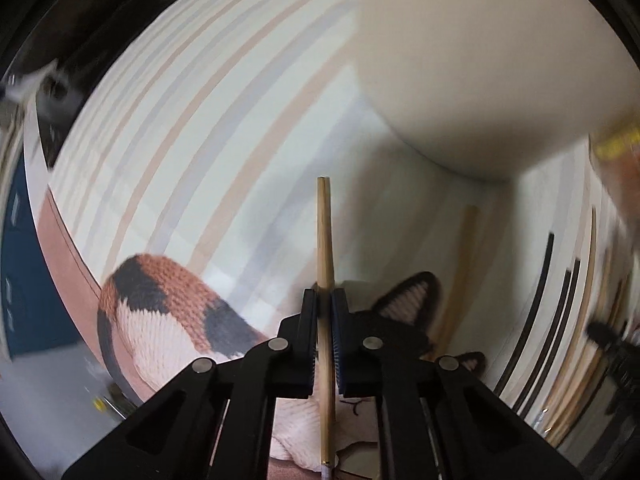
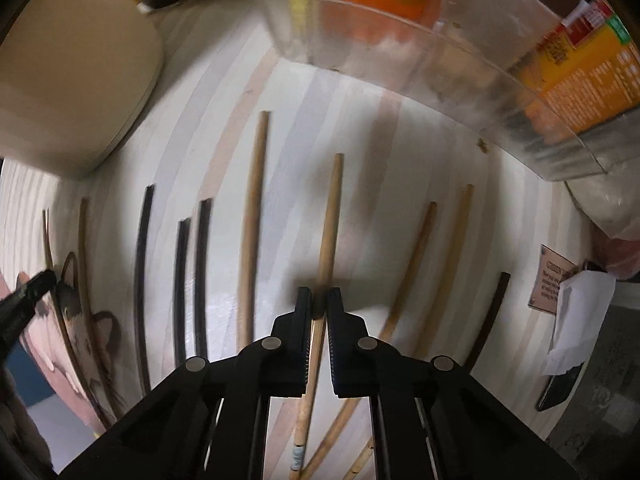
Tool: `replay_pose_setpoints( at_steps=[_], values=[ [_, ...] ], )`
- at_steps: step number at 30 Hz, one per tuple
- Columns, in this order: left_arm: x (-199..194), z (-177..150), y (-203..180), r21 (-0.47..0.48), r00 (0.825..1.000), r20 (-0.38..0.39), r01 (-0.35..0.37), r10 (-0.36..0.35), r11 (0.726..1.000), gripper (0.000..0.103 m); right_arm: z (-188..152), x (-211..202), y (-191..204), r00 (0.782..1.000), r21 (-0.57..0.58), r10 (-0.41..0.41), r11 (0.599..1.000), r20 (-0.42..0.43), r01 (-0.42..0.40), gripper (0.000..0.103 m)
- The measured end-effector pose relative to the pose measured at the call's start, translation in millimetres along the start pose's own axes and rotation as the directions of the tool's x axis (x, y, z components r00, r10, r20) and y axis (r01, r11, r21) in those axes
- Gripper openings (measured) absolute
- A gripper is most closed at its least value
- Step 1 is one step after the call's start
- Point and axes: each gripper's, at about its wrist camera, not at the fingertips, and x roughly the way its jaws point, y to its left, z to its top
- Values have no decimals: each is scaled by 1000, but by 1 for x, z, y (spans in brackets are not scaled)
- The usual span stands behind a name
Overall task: Organize utensils
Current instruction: 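Lift both held wooden chopsticks up off the cloth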
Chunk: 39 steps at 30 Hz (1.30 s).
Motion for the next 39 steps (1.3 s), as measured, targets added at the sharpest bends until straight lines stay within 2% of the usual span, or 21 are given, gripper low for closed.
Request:
replay_pose_setpoints(
  at_steps=[3,6,11,12,14,19,23,28,29,30,33,38,39],
  values=[
    [1,2,11,-21,998,-27,58,-59,998,5,0,4,9,996,-12,76,997,-54,-77,7],
    [2,0,13,1,994,-40,105,-105,994,7,-11,7,18,993,-14,83,996,-82,-85,7],
    [1,-2,2,96,994,-58,97,-92,991,10,-6,14,16,984,35,119,993,-129,-115,8],
    [-5,-14,-7,106,994,-63,91,-84,990,10,-5,14,14,983,34,118,993,-140,-114,8],
    [-6,-17,-11,120,994,-75,90,-81,989,10,-1,17,14,981,38,101,995,-164,-97,11],
    [-8,-33,-16,150,995,-76,79,-69,985,10,0,19,9,977,35,97,995,-190,-92,30],
    [-9,-33,-25,170,996,-68,63,-52,983,10,-6,23,17,973,19,77,997,-217,-75,30],
    [-10,-44,-48,187,998,-62,42,-31,981,10,-21,23,18,981,-17,16,1000,-194,-20,30],
    [-10,-52,-49,188,998,-61,40,-29,981,10,-24,21,25,982,-26,-1,1000,-189,-4,27],
    [-9,-51,-51,189,998,-59,37,-26,981,9,-44,23,27,984,-30,1,1000,-179,-7,23],
    [-4,-55,-57,193,998,-57,38,-28,980,4,-43,23,42,985,-29,-1,1000,-175,-4,18],
    [-3,-59,-67,205,999,-31,20,-14,979,5,-47,24,52,987,-23,4,1000,-161,-8,12],
    [-3,-62,-66,205,1000,-24,21,-16,979,5,-48,23,54,989,-19,6,1000,-146,-9,8]
  ],
)
